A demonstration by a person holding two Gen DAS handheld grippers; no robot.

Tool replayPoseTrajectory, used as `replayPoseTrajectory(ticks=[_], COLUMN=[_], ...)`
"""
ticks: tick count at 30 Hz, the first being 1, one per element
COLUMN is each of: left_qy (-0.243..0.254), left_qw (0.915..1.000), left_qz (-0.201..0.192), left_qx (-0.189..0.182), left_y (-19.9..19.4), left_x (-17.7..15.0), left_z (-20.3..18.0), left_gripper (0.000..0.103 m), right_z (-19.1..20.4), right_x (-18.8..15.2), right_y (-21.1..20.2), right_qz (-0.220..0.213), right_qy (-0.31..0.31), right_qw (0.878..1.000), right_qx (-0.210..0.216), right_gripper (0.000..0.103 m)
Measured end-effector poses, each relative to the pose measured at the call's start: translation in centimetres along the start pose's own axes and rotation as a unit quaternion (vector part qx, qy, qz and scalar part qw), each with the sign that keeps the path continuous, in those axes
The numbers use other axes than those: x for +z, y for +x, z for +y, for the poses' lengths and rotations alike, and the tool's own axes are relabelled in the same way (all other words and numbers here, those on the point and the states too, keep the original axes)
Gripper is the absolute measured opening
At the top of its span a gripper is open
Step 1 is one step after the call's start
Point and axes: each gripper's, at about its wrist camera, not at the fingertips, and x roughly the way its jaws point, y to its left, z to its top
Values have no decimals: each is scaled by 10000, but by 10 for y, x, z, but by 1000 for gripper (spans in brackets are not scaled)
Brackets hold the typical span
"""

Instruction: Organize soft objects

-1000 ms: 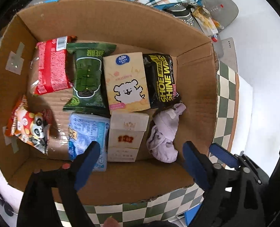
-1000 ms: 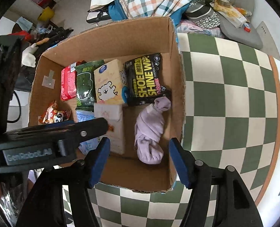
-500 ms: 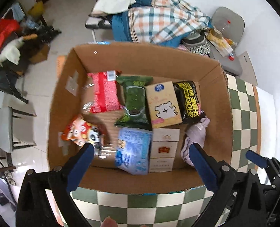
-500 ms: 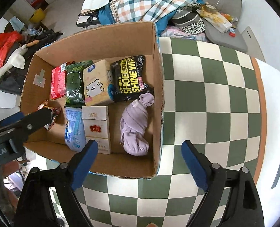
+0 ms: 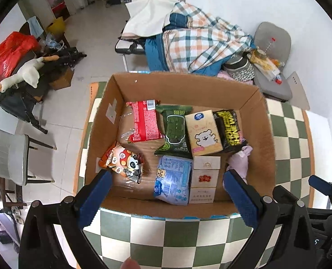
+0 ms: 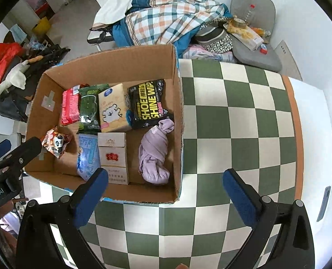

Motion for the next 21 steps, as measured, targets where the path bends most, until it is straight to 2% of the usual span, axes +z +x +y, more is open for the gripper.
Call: replayPoseTrajectory(ticks=[5,12,17,21], left_qy=[5,55,126,90], left_qw=[9993,9956,9944,9933], left_qz=[-378,-937,-1051,-1155], left_qx=[7,-20,-16,-25], left_y=[-54,-145,-185,-209], left_x=[-11,-41,-62,-77], left_z=[-1,-4,-11,-11], left_gripper=[103,103,103,103], right_z=[-5,-16,-19,-15], right_x=[-14,-55,-85,-102], right_y=[-39,-136,-205,-239], right_qz=[-258,-883,-1429,-1672], right_qy=[0,11,-21,-120], right_qw=[9996,9958,9895,9858], right_qx=[86,233,202,132], right_gripper=[103,103,103,103])
